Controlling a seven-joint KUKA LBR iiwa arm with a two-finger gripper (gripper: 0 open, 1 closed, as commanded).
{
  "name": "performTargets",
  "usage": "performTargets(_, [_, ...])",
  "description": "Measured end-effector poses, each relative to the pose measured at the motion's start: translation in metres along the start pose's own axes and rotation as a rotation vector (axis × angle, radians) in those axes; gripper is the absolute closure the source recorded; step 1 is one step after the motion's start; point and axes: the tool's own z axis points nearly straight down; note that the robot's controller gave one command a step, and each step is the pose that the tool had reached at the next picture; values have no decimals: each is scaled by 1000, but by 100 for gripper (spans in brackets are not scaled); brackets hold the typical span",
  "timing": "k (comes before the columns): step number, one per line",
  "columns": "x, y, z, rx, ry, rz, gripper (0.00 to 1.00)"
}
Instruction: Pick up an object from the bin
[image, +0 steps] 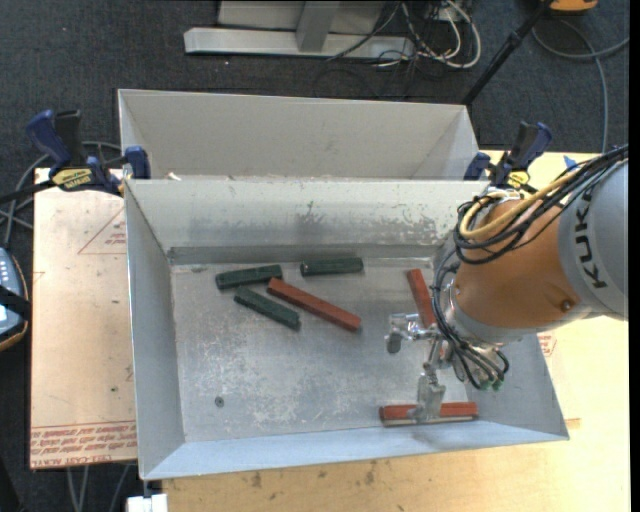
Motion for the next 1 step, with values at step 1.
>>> performTargets(1, [1,-21,68,5,-9,-113,0])
